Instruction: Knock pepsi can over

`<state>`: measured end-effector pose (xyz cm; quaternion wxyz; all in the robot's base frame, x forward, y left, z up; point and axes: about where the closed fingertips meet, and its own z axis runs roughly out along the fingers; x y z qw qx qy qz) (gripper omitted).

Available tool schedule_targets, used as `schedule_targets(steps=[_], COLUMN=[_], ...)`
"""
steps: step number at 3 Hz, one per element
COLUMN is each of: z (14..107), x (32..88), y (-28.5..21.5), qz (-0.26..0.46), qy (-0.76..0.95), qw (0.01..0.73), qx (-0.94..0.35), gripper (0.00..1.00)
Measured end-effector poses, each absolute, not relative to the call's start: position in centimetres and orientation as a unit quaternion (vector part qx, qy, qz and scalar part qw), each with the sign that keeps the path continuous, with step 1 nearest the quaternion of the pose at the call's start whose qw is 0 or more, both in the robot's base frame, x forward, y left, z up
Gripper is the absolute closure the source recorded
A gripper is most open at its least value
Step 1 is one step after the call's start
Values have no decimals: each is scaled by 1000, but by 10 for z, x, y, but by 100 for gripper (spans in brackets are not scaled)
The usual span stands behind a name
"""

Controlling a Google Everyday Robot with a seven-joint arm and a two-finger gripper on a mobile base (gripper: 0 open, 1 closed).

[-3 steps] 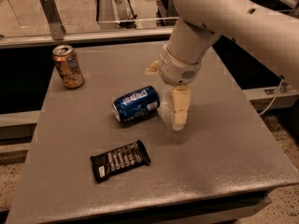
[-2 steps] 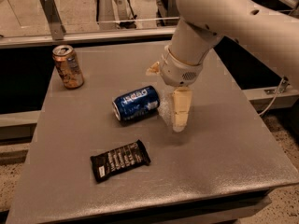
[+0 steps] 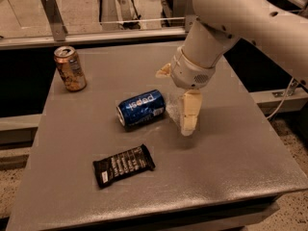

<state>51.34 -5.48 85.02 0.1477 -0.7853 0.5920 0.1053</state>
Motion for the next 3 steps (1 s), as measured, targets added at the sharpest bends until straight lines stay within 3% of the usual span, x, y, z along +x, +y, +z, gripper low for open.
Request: schedule_targets(steps=[2, 3], z=[888, 907], x=[562, 572], y=[-143, -146], qz=[139, 127], qy=[645, 643], qw=[244, 267], qx=[-711, -707], gripper=[0, 0])
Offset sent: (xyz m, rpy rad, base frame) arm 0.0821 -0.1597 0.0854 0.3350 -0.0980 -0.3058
